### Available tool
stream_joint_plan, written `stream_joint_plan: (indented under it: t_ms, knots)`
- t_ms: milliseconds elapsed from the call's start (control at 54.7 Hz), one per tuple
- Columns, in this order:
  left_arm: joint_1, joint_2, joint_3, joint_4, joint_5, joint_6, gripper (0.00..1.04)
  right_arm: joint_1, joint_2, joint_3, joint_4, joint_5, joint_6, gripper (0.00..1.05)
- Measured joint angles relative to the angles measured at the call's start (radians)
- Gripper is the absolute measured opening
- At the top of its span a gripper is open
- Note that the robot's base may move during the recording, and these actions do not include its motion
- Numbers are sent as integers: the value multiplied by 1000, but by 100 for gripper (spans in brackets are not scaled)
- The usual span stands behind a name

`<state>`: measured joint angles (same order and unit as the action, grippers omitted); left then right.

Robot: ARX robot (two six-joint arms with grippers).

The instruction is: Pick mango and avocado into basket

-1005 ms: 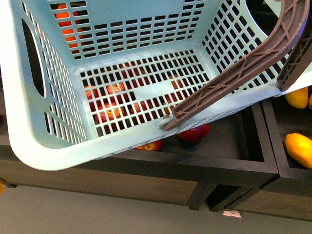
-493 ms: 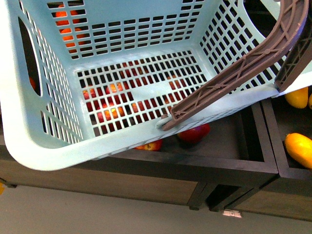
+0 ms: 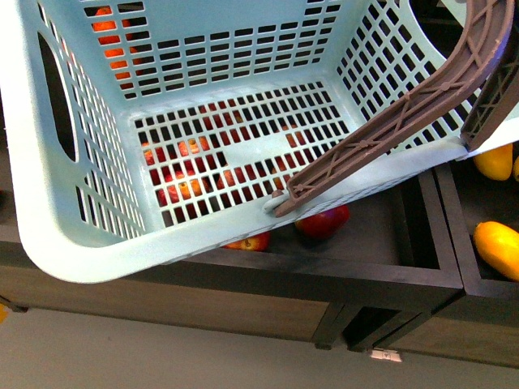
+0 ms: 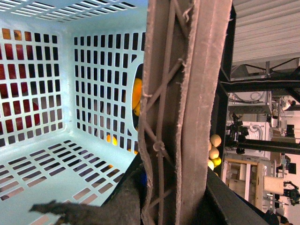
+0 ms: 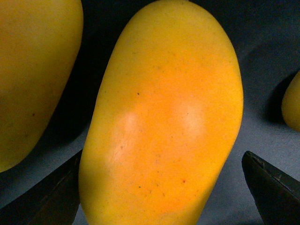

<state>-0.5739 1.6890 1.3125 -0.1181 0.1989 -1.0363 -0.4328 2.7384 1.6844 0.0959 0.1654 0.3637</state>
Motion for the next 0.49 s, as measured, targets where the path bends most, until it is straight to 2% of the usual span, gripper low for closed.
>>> stream_joint_plan:
  t_ms: [219,493]
  knots:
    - [0,0,0,0,0,0,19,0,4,0,0,-1,3,63]
    - [0,0,0,0,0,0,19,-5,2,-14,21,-19,7,59]
